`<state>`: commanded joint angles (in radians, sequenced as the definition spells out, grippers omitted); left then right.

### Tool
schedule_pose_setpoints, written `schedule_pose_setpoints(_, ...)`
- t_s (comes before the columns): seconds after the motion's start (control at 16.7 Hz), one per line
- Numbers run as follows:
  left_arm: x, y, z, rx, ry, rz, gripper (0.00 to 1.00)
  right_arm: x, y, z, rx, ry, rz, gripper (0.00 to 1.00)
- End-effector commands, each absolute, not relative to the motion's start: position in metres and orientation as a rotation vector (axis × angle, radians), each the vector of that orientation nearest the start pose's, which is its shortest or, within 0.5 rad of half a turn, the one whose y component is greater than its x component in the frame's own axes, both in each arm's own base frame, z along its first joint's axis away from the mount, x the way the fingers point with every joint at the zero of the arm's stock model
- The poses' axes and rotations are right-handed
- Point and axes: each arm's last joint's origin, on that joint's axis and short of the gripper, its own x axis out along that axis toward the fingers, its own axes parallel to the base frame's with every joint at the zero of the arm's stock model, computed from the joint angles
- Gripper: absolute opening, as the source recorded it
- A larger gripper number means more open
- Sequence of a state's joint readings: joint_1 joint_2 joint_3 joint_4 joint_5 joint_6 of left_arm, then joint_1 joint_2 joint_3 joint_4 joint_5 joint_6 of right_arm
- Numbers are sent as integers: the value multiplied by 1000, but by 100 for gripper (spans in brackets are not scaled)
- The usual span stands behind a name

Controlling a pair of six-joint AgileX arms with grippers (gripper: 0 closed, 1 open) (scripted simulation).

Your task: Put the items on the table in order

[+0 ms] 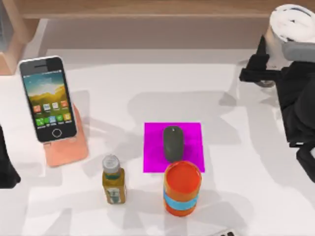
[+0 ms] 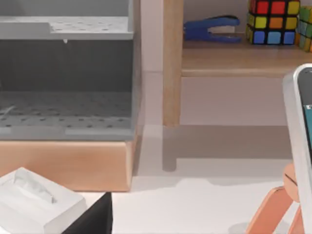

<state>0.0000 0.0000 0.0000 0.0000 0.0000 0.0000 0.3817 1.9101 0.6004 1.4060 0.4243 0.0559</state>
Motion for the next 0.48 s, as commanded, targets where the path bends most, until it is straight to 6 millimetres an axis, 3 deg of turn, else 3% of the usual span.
schedule_pose_setpoints(0.48, 106, -1, 160, 0, 0, 0, 100, 383, 147, 215, 115, -170, -11, 0)
